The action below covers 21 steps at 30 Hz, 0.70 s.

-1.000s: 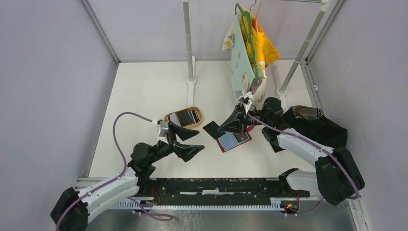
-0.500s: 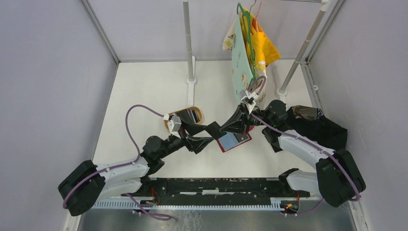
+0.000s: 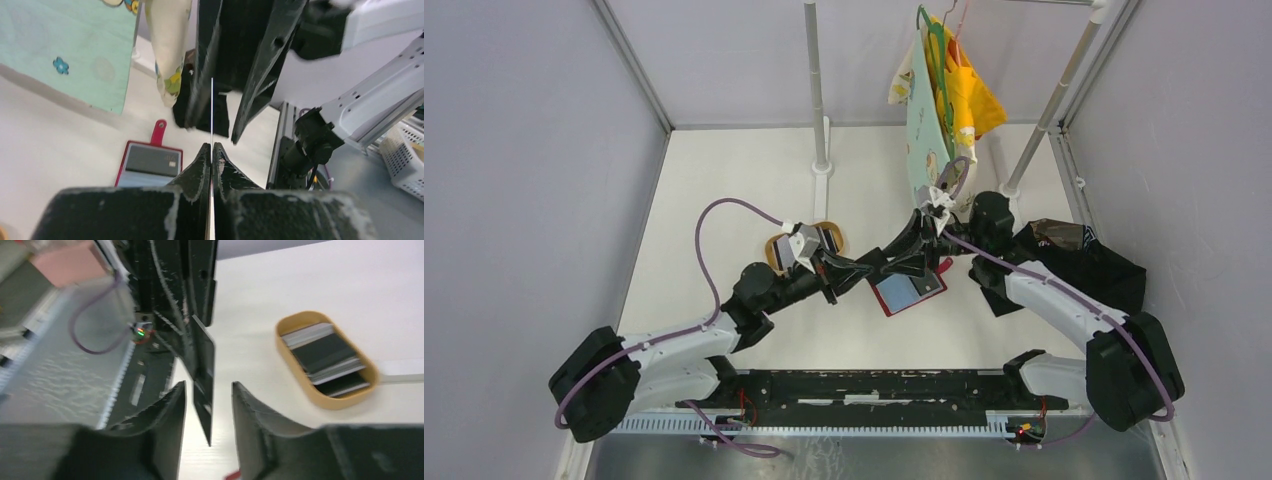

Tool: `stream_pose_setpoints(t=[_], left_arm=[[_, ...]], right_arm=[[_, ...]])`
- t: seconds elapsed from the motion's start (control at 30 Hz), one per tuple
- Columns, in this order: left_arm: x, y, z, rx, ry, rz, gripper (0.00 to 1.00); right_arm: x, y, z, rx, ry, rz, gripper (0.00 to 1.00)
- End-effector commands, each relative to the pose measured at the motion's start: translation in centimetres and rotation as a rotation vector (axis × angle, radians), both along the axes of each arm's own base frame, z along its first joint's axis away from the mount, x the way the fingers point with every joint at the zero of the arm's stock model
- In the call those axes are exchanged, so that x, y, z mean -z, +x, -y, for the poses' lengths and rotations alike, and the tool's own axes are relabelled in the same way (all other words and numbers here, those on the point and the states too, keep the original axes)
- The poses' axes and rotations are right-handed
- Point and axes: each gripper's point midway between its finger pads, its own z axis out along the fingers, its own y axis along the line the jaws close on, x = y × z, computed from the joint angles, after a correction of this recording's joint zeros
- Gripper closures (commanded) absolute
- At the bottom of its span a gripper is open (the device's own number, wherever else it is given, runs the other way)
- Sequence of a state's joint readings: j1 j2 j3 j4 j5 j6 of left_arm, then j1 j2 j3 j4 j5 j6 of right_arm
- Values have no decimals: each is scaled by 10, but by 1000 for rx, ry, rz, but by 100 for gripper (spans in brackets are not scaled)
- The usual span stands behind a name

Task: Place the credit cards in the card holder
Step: Insert the credit card into the card holder.

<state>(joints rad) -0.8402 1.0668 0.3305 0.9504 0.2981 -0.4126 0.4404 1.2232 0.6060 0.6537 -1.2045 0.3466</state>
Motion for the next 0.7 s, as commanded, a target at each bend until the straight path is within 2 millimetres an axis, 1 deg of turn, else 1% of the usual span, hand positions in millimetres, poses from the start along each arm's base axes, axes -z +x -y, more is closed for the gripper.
stream_pose_setpoints(t=[0.0,0.03,0.07,0.1,0.13,0.17,0.23,0.3,0.43,0.57,0.67], left_arm=[[8,1,-5,-18,140,23,98],[16,-2,-7,-7,187,8,98],[19,-5,-9,6,221,5,98],[19,-9,-8,30,249,12,98],[21,-13,-8,57,279,13,98],[23,-18,-7,88,301,18,98],[27,-28,-4,161,340,30,98],[31,-34,0,216,369,26,98],[41,-33,7,255,409,-1,98],[45,-29,9,249,415,-4,98],[44,-28,10,244,408,2,98]], right_arm=[[-1,14,7,-17,-155,391,48],[-1,17,10,-6,-179,446,40],[2,15,14,-27,-190,531,31],[7,8,16,-63,-185,598,19],[14,-1,19,-105,-175,640,5],[22,-10,20,-149,-159,665,2],[33,-24,20,-205,-117,620,2],[36,-35,18,-255,-73,550,2],[32,-35,15,-289,-89,454,3],[34,-28,11,-283,-122,343,14],[36,-23,7,-270,-137,284,26]])
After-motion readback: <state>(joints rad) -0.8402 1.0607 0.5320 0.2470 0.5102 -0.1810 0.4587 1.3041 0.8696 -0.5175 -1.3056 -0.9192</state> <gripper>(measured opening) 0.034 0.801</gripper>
